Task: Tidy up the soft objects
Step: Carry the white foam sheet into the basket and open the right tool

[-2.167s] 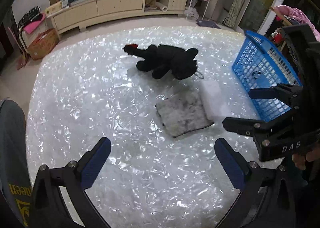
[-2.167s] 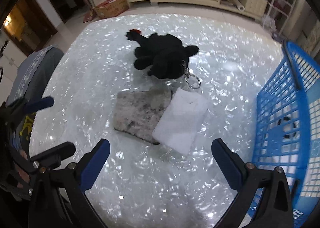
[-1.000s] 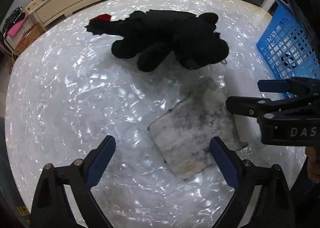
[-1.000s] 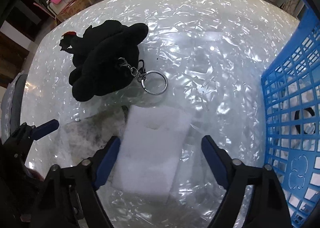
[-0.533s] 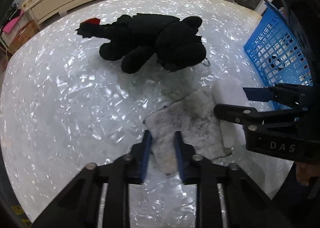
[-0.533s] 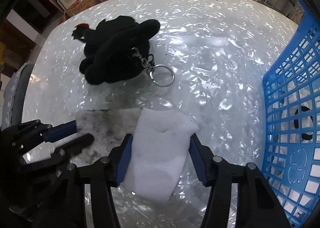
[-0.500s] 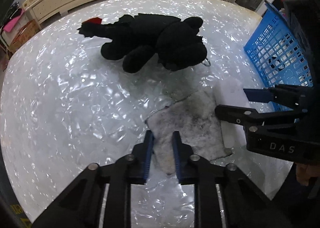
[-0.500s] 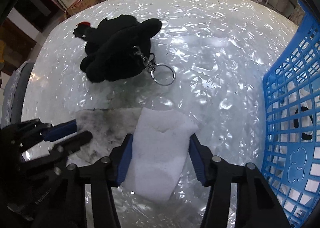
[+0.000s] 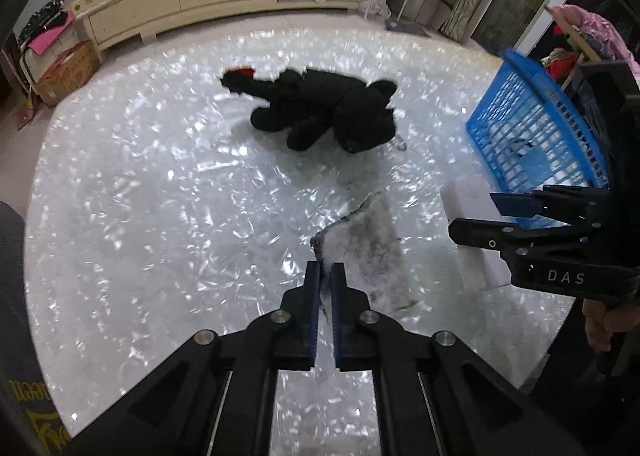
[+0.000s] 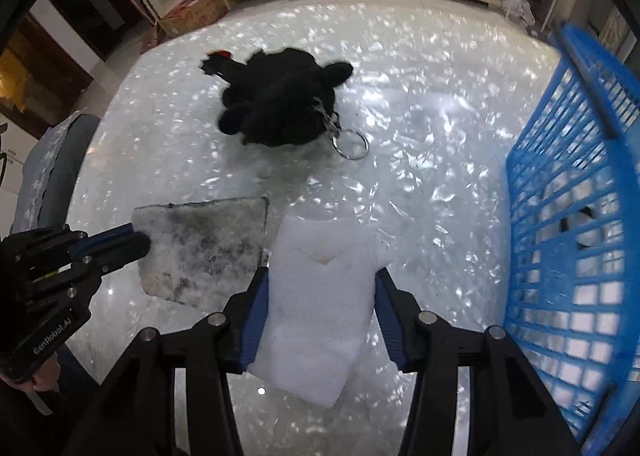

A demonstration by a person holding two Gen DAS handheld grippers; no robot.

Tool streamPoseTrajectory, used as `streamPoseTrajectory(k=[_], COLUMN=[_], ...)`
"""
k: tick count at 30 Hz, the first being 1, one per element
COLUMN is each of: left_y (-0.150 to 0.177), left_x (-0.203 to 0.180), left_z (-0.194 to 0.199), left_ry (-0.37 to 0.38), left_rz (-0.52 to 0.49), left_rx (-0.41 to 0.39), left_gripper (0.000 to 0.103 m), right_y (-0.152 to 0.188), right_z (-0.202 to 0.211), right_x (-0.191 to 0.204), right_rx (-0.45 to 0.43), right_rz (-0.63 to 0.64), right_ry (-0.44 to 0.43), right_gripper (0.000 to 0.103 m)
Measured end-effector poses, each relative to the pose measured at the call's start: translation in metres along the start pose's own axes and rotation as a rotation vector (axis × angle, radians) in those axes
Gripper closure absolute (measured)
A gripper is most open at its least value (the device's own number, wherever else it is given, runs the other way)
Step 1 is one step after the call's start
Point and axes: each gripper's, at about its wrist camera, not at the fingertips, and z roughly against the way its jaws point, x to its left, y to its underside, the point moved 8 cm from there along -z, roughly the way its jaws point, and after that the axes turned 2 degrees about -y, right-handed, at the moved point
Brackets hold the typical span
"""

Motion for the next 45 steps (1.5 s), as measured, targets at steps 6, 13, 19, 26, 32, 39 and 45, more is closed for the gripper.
streamPoseTrajectory(k=[6,13,19,26,32,39,45], left_y=[0.001,0.006,0.006,0.003,0.005,0.009,0.011], left_x=[-0.005,-0.023,-0.044,-0.06,-0.063,-0.062,-0.058], left_z=[0.04,0.076,0.092,0.101,0.093,0.079,0.067], left_ry=[-0.007,-0.015,-0.006,0.004,0.002,0.001,-0.007], left_rz=[-0.01,-0.03,-0.055,-0.076,-0.073,-0.062,-0.05], left_rx=[-0.058,-0.106,-0.132,-0.151,-0.137,-0.107,-0.078], left_gripper=[0.099,0.099,0.099,0.099,0.099,0.099,0.099], right_y=[0.007,0.014,0.014,0.006,-0.005,-0.018,-0.023], right_z=[0.037,0.082,0.114,0.147,0.148,0.108,0.073], right_x=[0.008,-0.001,-0.023,-0.078,-0.125,-0.166,-0.172], right_rx=[-0.04,-0.082,-0.121,-0.158,-0.16,-0.089,-0.019], right_rz=[0.045,0.074,0.059,0.029,-0.027,-0.066,-0.042], right_ry=[-0.01,-0.004,0.03,0.116,0.177,0.205,0.214], right_gripper=[0.055,0.055,0.055,0.055,0.055,0.055,0.055])
